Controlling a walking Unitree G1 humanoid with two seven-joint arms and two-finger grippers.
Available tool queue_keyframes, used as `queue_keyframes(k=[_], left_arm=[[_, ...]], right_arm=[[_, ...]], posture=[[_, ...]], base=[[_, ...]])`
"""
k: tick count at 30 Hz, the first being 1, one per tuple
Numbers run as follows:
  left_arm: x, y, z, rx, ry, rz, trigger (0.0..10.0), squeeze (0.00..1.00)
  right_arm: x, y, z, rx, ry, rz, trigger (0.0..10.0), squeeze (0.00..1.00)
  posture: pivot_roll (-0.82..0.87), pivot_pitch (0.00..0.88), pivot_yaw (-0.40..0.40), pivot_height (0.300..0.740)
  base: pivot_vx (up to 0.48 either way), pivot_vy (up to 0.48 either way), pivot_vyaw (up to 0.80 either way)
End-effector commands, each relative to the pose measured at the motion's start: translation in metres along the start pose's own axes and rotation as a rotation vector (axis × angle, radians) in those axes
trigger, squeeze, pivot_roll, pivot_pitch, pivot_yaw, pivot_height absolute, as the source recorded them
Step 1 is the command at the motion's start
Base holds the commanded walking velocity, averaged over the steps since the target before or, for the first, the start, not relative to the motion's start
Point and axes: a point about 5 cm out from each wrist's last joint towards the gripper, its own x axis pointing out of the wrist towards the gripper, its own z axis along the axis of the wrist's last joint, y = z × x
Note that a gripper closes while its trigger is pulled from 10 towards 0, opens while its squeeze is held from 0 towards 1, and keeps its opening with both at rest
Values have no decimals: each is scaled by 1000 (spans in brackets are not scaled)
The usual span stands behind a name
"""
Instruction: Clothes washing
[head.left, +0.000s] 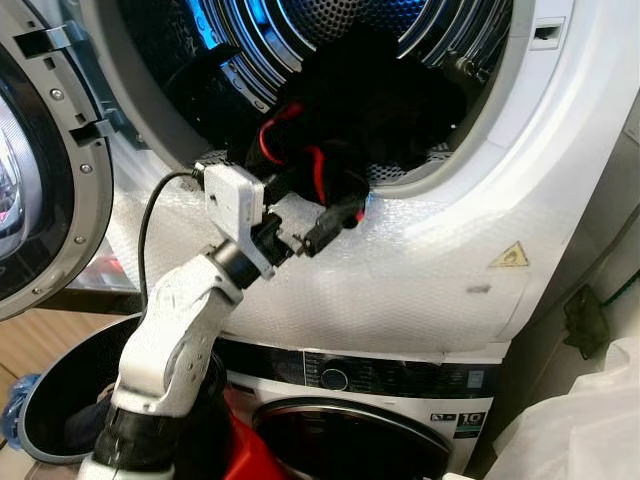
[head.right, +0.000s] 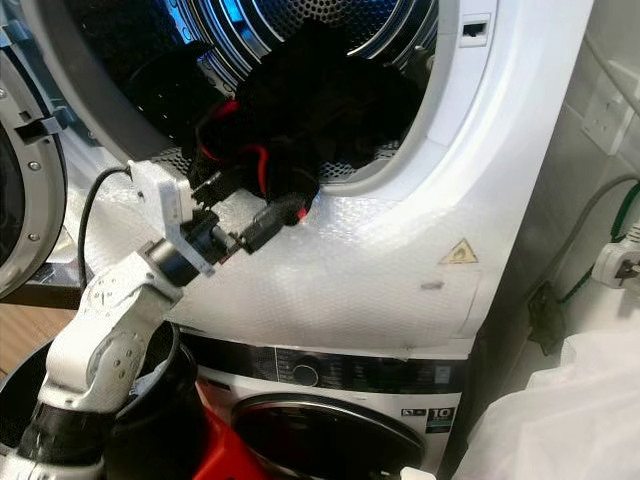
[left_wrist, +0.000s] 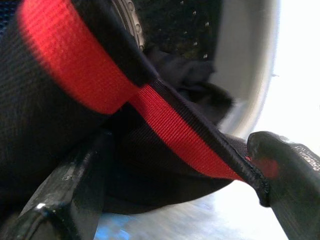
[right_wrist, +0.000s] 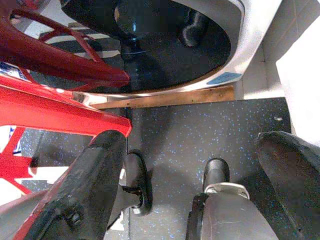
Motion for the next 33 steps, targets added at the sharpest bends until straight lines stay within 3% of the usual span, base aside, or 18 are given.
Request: queue_keyframes(k=[1, 8, 16, 26, 28, 33], left_arm=[[3, 16, 8, 59, 18, 33, 10000, 0], [18, 36, 10, 164, 142, 83, 10000, 0], [57, 63, 16, 249, 268, 125, 10000, 0], [90, 72, 22, 119, 220, 163, 10000, 0], [94, 73, 25, 47, 184, 172, 10000, 0], [101, 75, 33, 63, 125, 190, 10000, 0]], right_arm=[[0, 5, -3, -5, 12, 16, 10000, 0], [-1, 3, -6, 4, 17, 15, 10000, 0], [-5, -3, -21, 14, 48, 10, 10000, 0], [-13, -14, -45, 6, 84, 7, 10000, 0], [-16, -17, -53, -1, 97, 5, 10000, 0], [-22, -23, -68, -9, 120, 4, 10000, 0]], posture=[[52, 0, 127, 740], [34, 0, 136, 740], [14, 0, 144, 740], [-33, 86, 139, 740], [-46, 100, 136, 740], [-80, 131, 126, 740]], base=[[0, 0, 0], [0, 0, 0], [0, 0, 0], [0, 0, 0], [0, 0, 0], [0, 0, 0]])
